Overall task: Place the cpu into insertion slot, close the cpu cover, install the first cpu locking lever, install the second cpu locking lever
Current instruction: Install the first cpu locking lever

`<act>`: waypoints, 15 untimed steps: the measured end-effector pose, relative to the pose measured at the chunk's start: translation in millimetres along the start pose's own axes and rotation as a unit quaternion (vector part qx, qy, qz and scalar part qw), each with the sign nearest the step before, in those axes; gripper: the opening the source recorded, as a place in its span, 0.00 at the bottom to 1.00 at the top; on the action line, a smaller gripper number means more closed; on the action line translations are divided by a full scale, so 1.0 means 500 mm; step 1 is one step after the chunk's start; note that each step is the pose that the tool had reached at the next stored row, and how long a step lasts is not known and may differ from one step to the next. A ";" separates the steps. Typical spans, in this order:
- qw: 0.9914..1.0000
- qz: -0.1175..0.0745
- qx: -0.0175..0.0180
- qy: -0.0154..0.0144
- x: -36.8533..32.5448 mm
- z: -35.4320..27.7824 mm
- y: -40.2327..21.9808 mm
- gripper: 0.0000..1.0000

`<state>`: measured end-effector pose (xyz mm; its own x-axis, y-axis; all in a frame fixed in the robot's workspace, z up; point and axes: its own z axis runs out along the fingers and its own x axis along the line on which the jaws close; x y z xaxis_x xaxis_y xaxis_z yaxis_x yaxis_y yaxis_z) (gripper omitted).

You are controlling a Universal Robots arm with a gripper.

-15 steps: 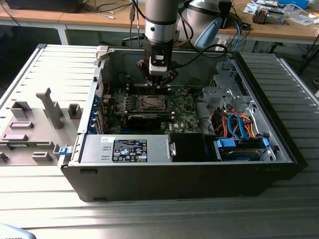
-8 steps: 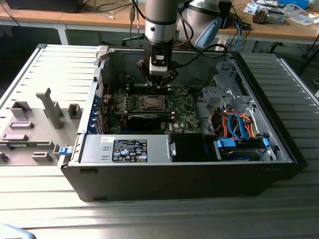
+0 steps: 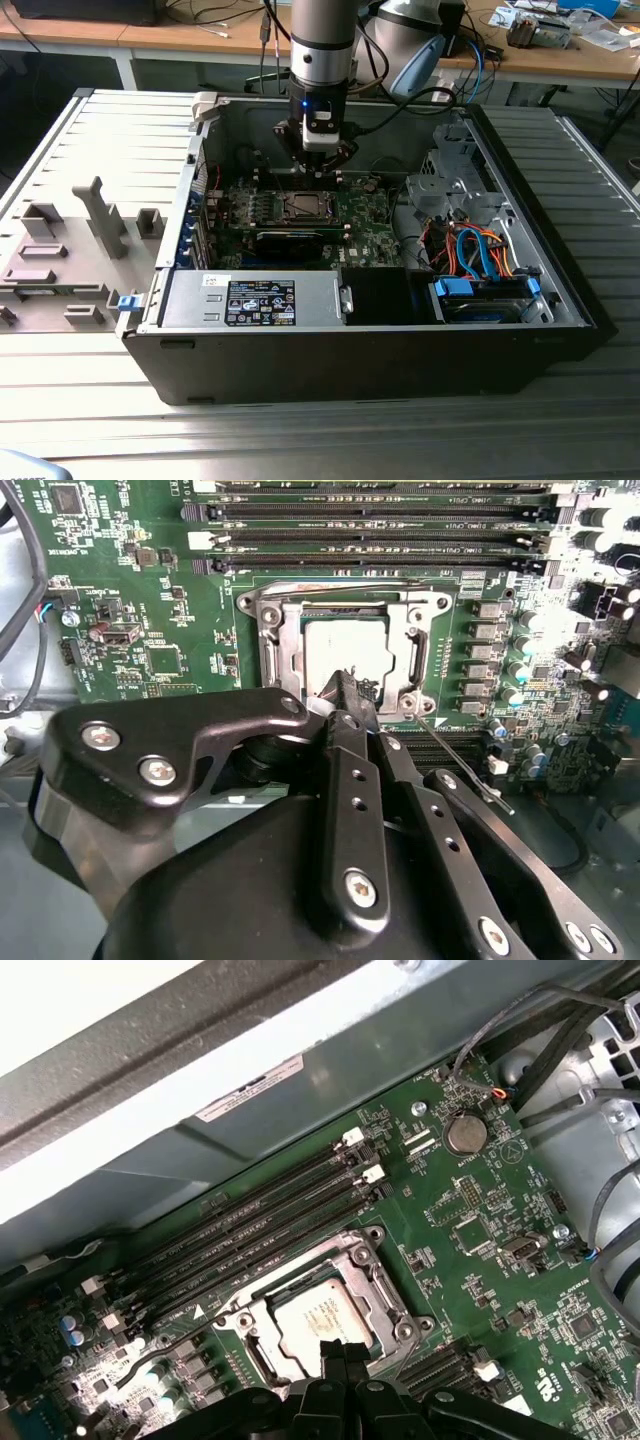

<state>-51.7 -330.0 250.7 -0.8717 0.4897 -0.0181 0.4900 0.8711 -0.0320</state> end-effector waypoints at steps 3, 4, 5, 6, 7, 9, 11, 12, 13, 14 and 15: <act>1.000 -0.002 0.000 0.000 0.000 0.000 0.000 0.11; 1.000 -0.003 0.000 0.000 0.000 0.000 0.000 0.11; 1.000 -0.004 0.000 0.000 0.000 0.000 0.000 0.11; 1.000 -0.004 0.000 0.000 0.000 0.000 0.000 0.11; 1.000 -0.005 0.000 0.000 0.000 0.000 0.000 0.11; 1.000 -0.006 0.000 0.000 0.000 0.000 0.000 0.11; 1.000 -0.008 0.000 0.000 0.000 0.000 0.000 0.11; 1.000 -0.010 0.000 0.000 0.000 0.000 0.000 0.11; 1.000 -0.011 0.000 0.000 0.000 0.000 0.000 0.11; 1.000 -0.011 0.000 0.000 0.000 0.000 0.000 0.11; 1.000 -0.012 0.000 0.000 0.000 0.000 0.000 0.11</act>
<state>-51.7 -330.0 250.7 -0.8833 0.4685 -0.0181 0.4688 0.8827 -0.0320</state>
